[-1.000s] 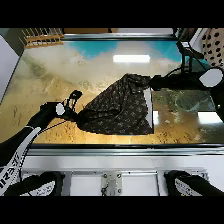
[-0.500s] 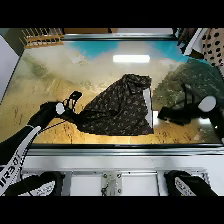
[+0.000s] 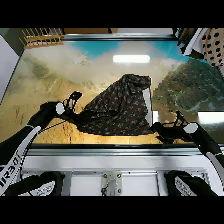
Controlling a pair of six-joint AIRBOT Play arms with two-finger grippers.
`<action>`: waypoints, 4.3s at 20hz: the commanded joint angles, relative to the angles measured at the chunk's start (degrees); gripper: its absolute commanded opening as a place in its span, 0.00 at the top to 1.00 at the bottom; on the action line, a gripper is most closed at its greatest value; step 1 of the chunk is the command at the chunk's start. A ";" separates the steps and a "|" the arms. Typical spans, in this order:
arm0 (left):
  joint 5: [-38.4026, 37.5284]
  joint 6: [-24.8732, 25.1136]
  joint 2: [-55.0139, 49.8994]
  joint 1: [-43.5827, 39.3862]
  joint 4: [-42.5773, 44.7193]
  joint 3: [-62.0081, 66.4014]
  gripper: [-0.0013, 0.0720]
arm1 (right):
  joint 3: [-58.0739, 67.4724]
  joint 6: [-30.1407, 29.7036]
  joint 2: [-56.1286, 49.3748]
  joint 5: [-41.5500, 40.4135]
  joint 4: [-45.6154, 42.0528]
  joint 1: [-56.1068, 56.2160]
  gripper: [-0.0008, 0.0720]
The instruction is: Fold the clothes and pants, and hang the long-sleeved shirts on hangers.
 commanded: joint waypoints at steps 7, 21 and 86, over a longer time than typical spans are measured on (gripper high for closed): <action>0.61 -2.10 -0.02 0.04 0.00 0.07 0.97 | -0.61 -12.90 -7.30 -11.89 14.82 5.99 0.40; -6.49 -7.28 25.14 28.35 -46.80 31.69 0.97 | 65.07 -17.94 2.56 7.39 -3.85 4.28 0.98; -15.56 -14.40 21.09 14.62 -11.82 2.86 0.97 | 34.80 -16.70 12.28 20.11 -17.81 5.14 0.98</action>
